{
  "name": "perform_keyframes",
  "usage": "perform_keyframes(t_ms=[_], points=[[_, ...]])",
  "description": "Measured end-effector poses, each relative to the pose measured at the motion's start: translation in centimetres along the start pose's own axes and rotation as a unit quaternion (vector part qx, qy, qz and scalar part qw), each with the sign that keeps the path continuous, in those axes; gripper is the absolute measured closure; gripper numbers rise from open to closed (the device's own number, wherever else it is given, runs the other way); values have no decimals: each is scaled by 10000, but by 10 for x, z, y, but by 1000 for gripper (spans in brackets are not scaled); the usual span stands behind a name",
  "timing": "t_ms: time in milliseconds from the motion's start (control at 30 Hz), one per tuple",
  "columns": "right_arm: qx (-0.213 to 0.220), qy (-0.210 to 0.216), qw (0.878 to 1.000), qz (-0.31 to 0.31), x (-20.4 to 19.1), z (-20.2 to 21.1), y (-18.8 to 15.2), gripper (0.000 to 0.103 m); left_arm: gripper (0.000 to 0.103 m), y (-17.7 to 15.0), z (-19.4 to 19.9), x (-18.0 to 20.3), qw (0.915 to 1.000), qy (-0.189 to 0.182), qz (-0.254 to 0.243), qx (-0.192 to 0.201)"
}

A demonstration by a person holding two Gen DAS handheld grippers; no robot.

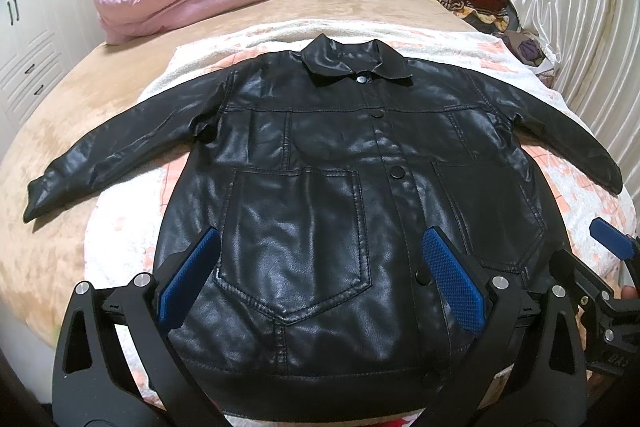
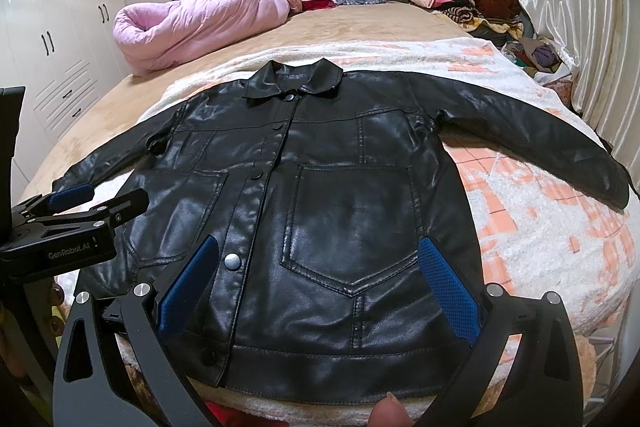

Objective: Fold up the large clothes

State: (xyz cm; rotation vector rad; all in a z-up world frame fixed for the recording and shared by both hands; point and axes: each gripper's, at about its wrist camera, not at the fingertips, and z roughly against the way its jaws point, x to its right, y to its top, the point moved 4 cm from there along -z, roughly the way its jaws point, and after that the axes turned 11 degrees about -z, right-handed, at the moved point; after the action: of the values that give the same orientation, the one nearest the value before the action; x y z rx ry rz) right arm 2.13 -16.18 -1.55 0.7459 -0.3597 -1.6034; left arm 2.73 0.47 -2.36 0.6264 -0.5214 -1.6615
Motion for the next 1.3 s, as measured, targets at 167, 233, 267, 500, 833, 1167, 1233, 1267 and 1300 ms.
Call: perform_keyframes(t_ms=[167,233,267,500,833,1167,1233,1267,1300], points=[[-30,30,10000,-38,1,-5,4,4,8,2,-2,-3,10000,-6,-1,-60],[-19,63,10000,-60,1,-6,8,4,8,4,-5,-2,10000,-23,-5,-64],[-7,45,10000,-58,0,-8,10,4,8,5,-7,-2,10000,-20,-3,-71],[60,65,10000,23,-4,-14,24,4,8,16,-17,-4,10000,-20,54,-34],[50,113,9999,-29,1,-28,54,4,8,41,-34,-7,9998,-151,129,-59],[250,57,9996,-142,15,-43,92,4,8,70,-56,-5,9993,-296,191,-120],[294,31,9994,-164,18,-47,100,4,8,77,-61,-5,9992,-323,212,-135],[308,27,9994,-172,20,-48,102,4,8,80,-63,-4,9991,-336,228,-134],[324,23,9993,-190,22,-50,106,4,8,84,-66,-5,9990,-335,273,-134]])
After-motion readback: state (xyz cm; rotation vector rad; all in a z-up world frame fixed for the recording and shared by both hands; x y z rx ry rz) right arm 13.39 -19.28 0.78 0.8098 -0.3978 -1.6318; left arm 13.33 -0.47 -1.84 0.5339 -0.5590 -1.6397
